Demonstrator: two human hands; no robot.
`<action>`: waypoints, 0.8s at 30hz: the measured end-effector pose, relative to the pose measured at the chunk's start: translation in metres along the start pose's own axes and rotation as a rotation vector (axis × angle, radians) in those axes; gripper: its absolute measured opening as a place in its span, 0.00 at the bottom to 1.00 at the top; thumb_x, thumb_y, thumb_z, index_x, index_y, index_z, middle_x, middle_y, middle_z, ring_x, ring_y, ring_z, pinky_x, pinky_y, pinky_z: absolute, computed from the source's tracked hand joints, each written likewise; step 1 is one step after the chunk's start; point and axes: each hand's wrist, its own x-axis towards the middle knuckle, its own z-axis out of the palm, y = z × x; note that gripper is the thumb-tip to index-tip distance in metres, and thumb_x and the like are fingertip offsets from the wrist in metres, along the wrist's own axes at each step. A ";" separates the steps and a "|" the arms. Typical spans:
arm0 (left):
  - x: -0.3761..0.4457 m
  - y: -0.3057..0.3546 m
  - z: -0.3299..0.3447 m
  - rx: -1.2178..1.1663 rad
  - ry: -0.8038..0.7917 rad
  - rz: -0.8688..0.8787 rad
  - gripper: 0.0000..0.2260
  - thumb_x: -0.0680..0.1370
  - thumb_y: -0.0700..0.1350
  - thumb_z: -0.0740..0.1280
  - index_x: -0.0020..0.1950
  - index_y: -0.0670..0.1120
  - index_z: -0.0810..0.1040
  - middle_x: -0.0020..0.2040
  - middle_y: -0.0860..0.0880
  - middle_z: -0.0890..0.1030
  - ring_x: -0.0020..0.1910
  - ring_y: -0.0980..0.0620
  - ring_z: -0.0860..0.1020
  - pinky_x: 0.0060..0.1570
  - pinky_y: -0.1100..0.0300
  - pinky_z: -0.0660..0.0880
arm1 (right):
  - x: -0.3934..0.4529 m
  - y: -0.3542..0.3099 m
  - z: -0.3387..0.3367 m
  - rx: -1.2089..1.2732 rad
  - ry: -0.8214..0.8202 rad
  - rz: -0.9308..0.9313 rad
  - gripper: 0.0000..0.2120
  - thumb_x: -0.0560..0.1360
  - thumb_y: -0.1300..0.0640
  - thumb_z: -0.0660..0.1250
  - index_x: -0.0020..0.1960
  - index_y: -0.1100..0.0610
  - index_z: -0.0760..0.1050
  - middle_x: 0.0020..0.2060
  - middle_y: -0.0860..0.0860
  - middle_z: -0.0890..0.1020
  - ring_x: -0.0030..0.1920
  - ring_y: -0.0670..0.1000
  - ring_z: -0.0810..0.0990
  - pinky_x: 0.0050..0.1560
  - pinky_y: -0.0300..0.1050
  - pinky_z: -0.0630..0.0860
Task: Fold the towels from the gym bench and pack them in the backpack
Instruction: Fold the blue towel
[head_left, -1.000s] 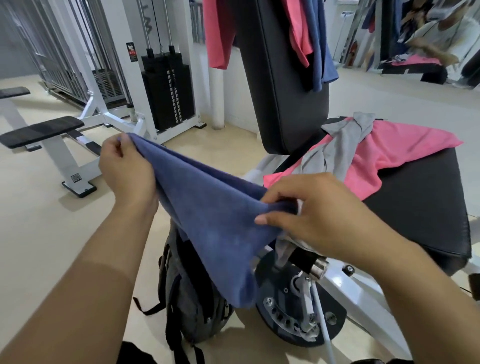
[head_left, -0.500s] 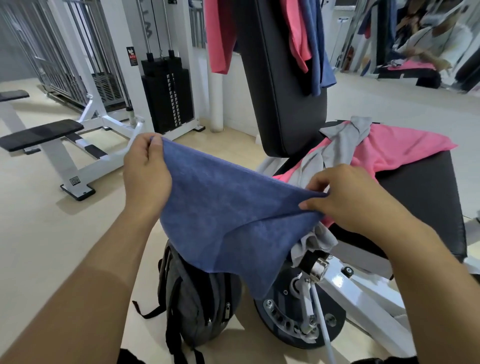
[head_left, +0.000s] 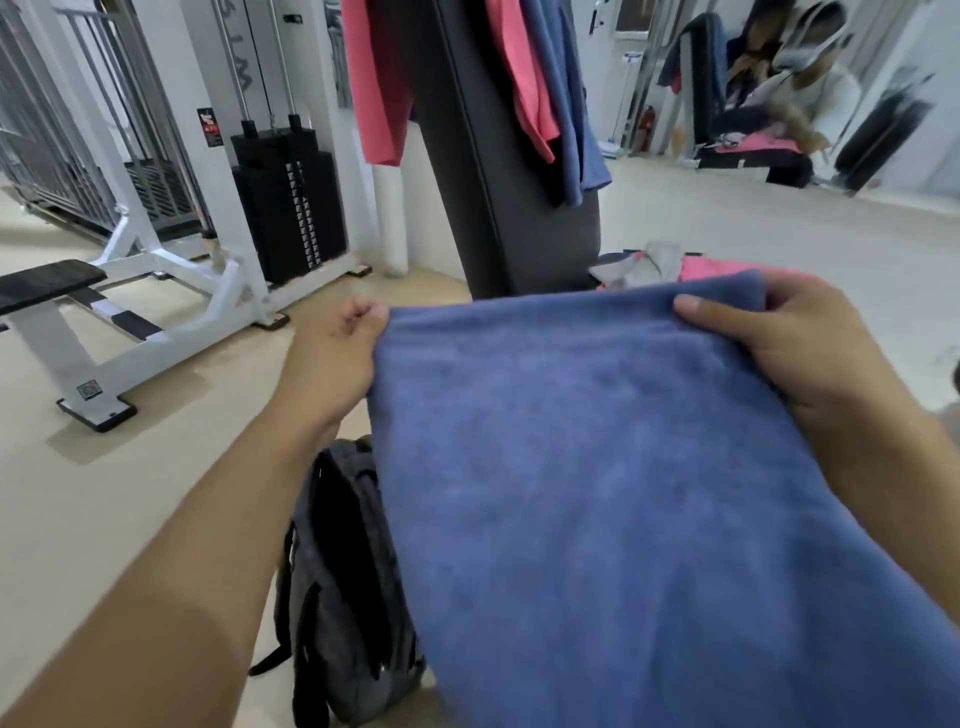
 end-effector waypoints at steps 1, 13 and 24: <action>0.000 -0.013 0.007 0.033 -0.035 -0.068 0.10 0.85 0.45 0.63 0.49 0.46 0.82 0.44 0.48 0.84 0.42 0.50 0.79 0.39 0.56 0.76 | 0.006 0.015 -0.002 -0.166 0.031 -0.019 0.06 0.71 0.58 0.79 0.46 0.56 0.85 0.37 0.53 0.87 0.37 0.48 0.83 0.37 0.42 0.78; 0.001 -0.003 0.023 -0.107 0.054 -0.105 0.09 0.82 0.46 0.67 0.45 0.50 0.85 0.41 0.54 0.86 0.41 0.55 0.82 0.44 0.55 0.79 | 0.025 0.038 -0.002 -0.174 0.114 -0.027 0.09 0.73 0.47 0.73 0.47 0.52 0.86 0.42 0.53 0.88 0.49 0.57 0.87 0.57 0.65 0.81; -0.063 0.043 0.060 -0.055 -0.122 0.070 0.06 0.78 0.52 0.72 0.43 0.52 0.81 0.34 0.46 0.86 0.33 0.48 0.80 0.46 0.34 0.81 | -0.035 -0.012 0.055 -0.047 -0.401 -0.122 0.03 0.77 0.62 0.72 0.51 0.59 0.81 0.39 0.54 0.86 0.35 0.51 0.86 0.37 0.46 0.84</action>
